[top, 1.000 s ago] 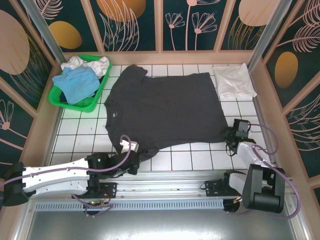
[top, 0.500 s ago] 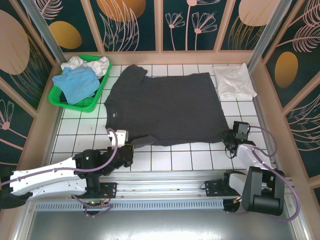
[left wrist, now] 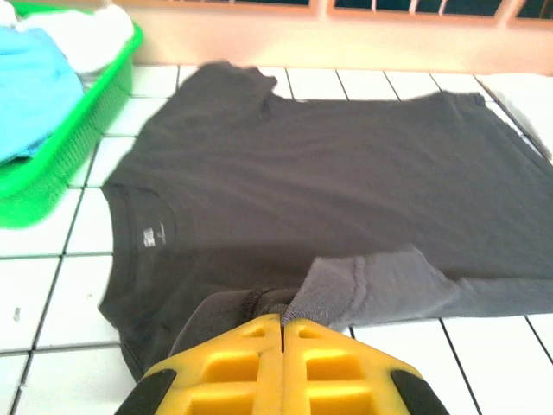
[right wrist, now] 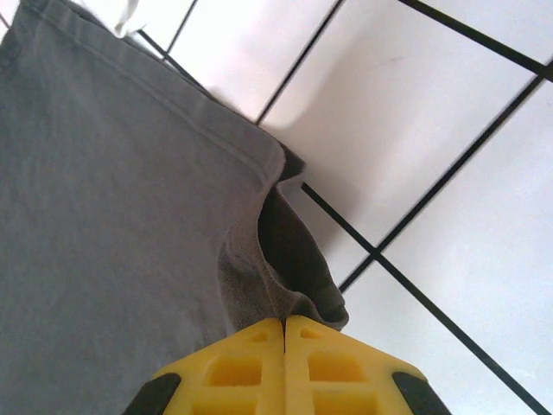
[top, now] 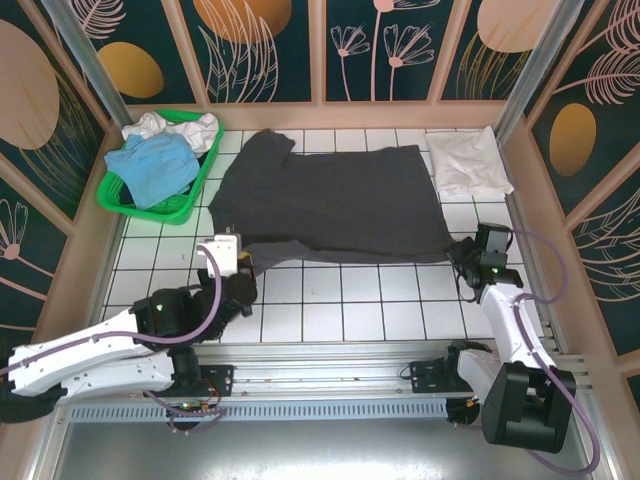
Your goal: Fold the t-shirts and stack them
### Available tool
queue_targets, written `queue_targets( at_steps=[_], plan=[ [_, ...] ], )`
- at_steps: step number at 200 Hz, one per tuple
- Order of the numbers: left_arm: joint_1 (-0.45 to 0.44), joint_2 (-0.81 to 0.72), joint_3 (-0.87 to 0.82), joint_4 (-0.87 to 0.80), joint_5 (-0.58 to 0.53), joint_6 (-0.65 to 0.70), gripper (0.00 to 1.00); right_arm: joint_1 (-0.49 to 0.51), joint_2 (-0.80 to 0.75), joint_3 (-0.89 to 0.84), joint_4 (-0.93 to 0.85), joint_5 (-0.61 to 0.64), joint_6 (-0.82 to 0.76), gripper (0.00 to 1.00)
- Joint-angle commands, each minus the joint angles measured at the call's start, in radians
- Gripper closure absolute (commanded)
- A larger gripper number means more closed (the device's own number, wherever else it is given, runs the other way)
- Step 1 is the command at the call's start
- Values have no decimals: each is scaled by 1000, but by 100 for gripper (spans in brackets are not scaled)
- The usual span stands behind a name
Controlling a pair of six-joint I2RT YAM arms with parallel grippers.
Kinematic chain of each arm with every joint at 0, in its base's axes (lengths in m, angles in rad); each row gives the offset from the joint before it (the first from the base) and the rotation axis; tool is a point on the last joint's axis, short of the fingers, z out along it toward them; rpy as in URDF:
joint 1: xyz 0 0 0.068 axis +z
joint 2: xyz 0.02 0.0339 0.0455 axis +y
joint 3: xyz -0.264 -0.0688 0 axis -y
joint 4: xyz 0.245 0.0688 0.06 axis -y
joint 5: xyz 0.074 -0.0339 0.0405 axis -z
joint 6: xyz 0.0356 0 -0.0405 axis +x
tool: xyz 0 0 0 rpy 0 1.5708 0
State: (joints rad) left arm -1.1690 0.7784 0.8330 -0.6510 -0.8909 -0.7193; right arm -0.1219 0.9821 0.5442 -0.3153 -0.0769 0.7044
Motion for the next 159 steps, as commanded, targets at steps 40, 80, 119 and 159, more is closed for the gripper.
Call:
queue_targets(
  at_steps=[40, 80, 119, 159],
  plan=[
    [298, 183, 52, 288, 263, 337, 100, 56, 220, 167, 67, -56, -40, 100],
    [457, 281, 34, 395, 431, 389, 100, 73, 369, 278, 94, -41, -67, 100],
    [573, 403, 51, 427, 501, 420, 100, 73, 496, 361, 107, -31, -88, 100],
    [651, 482, 70, 468, 542, 444, 100, 73, 602, 451, 98, -46, -113, 100]
  ],
)
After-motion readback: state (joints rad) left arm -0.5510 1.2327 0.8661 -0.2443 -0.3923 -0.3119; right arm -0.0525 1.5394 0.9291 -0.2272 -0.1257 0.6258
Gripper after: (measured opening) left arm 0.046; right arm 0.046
